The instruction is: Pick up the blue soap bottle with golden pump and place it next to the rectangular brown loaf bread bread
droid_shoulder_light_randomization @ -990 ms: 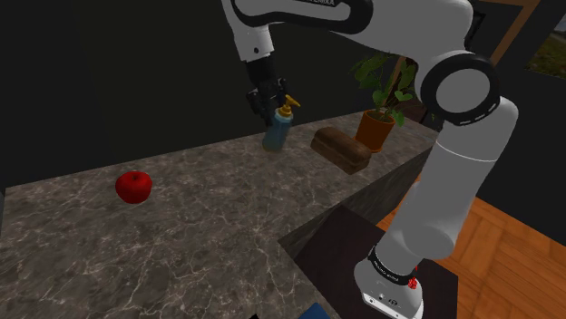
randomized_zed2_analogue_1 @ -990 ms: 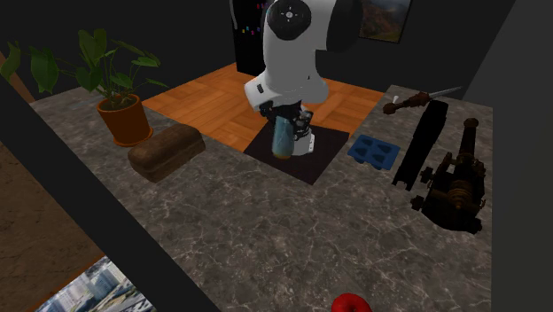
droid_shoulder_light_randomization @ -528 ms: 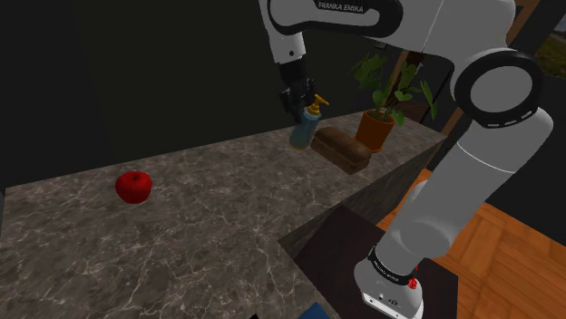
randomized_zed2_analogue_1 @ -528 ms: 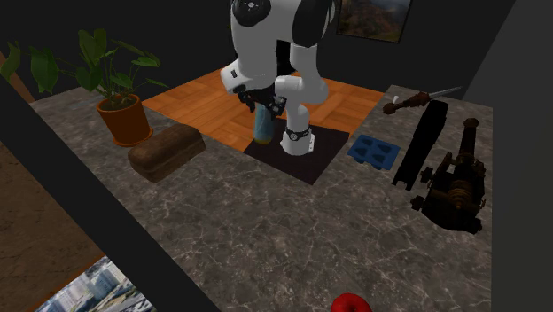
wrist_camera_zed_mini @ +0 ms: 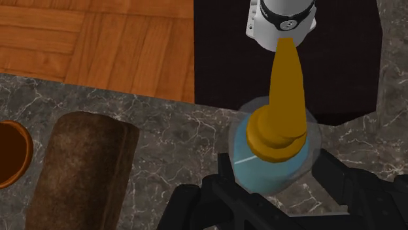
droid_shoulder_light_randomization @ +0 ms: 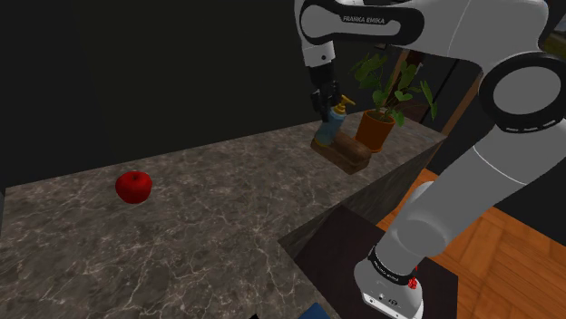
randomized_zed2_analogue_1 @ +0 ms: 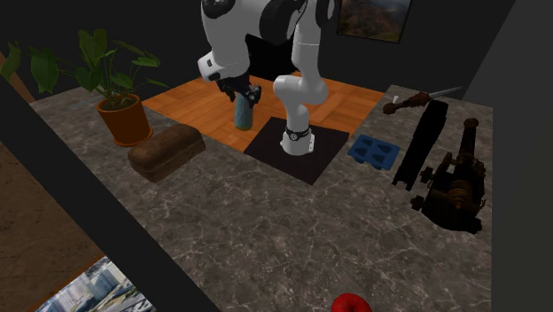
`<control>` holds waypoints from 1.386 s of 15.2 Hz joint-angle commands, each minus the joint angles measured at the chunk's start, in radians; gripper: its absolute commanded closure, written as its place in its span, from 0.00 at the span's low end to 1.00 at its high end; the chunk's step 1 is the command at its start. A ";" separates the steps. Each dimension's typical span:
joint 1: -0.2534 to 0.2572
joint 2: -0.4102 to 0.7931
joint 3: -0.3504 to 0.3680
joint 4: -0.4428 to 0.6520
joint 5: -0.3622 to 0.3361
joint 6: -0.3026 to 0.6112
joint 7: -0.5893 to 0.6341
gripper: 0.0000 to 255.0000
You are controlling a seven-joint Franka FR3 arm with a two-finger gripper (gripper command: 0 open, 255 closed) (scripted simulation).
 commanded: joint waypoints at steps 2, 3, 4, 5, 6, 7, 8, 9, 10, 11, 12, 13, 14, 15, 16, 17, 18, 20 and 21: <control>-0.029 -0.049 -0.041 -0.052 -0.040 0.019 -0.070 1.00; -0.039 -0.060 -0.055 -0.064 -0.054 0.026 -0.093 1.00; -0.048 -0.071 -0.070 -0.076 -0.068 0.032 -0.116 1.00; -0.058 -0.080 -0.085 -0.086 -0.083 0.039 -0.139 1.00; -0.067 -0.089 -0.100 -0.095 -0.097 0.046 -0.162 1.00; -0.077 -0.097 -0.115 -0.103 -0.112 0.053 -0.185 1.00; -0.087 -0.103 -0.130 -0.110 -0.126 0.061 -0.208 1.00; -0.096 -0.109 -0.146 -0.115 -0.140 0.069 -0.231 1.00; -0.106 -0.114 -0.162 -0.120 -0.155 0.077 -0.255 1.00; -0.116 -0.117 -0.178 -0.124 -0.169 0.085 -0.278 1.00; -0.132 -0.121 -0.204 -0.127 -0.191 0.100 -0.316 1.00; -0.132 -0.122 -0.205 -0.142 -0.191 0.112 -0.311 1.00; -0.132 -0.123 -0.206 -0.156 -0.191 0.125 -0.307 1.00; -0.132 -0.125 -0.208 -0.170 -0.191 0.137 -0.303 1.00; -0.133 -0.125 -0.209 -0.184 -0.191 0.150 -0.299 1.00; -0.133 -0.126 -0.210 -0.198 -0.191 0.162 -0.295 1.00; -0.133 -0.127 -0.211 -0.211 -0.191 0.175 -0.291 1.00; -0.134 -0.127 -0.214 -0.238 -0.191 0.200 -0.283 1.00; -0.134 -0.127 -0.216 -0.251 -0.191 0.212 -0.279 1.00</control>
